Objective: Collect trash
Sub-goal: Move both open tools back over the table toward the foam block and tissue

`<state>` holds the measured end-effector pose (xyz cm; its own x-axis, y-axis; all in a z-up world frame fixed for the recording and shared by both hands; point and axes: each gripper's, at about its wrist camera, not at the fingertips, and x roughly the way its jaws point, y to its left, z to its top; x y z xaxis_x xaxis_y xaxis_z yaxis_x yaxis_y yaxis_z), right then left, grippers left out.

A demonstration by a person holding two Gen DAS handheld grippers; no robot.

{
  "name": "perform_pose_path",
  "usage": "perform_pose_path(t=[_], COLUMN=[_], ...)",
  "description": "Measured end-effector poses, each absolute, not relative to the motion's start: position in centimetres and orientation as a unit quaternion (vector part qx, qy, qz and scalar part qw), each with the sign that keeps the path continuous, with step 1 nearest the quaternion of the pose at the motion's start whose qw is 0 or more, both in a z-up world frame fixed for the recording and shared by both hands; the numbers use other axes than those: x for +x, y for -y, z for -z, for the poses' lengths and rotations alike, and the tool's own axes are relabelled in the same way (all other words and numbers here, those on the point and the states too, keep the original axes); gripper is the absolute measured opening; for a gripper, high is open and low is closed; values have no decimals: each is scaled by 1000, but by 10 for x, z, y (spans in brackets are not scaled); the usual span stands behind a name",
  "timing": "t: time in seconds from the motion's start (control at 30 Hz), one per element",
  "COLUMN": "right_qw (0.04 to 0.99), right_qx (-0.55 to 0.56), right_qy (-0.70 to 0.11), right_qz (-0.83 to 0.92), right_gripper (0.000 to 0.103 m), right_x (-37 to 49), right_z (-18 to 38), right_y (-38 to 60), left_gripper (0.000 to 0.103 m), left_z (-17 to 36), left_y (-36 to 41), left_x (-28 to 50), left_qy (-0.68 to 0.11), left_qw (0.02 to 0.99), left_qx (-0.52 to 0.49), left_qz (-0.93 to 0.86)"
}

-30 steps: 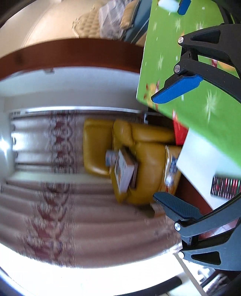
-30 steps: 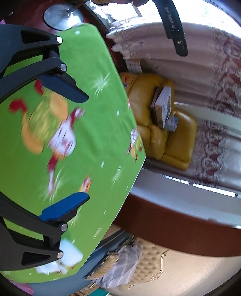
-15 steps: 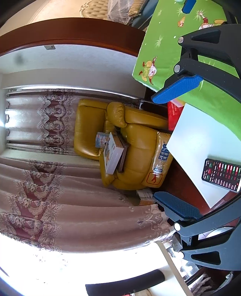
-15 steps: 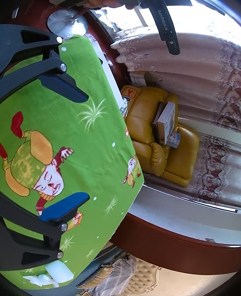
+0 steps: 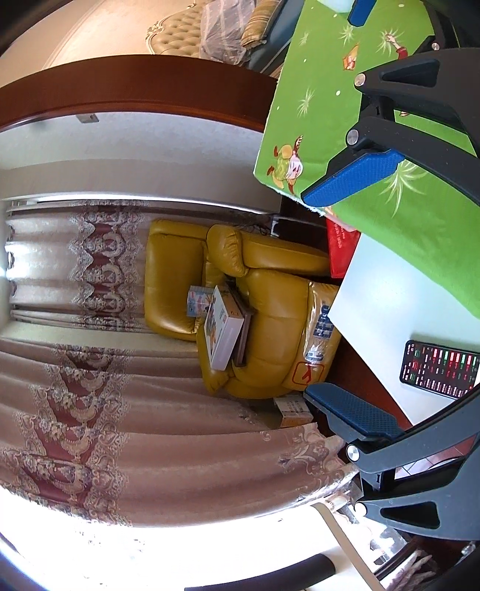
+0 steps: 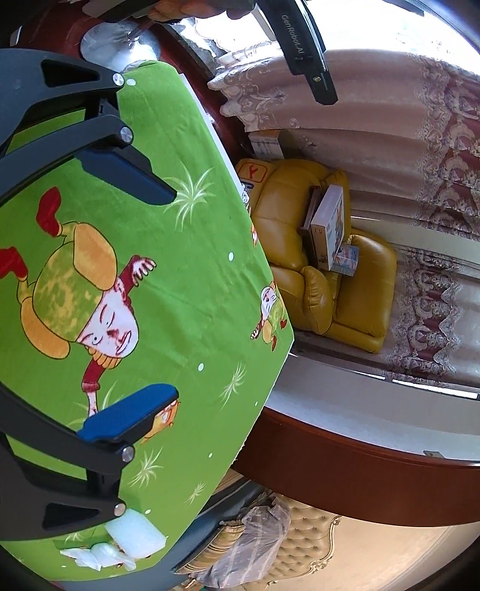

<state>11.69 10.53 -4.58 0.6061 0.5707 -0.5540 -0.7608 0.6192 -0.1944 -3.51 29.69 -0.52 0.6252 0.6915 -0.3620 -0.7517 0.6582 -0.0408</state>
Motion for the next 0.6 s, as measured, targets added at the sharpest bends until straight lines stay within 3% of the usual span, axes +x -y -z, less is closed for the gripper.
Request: perform_pose_path(t=[0.6], right_qw=[872], right_qx=[-208], right_qy=[-230], right_qz=[-380], right_gripper=[94], right_x=[120], right_z=[48], right_y=[-109], left_gripper=[90], left_z=[10], left_y=[-291], left_x=[-29], left_qy=[-165], left_qw=[899], left_qx=[-91], left_qz=[-395])
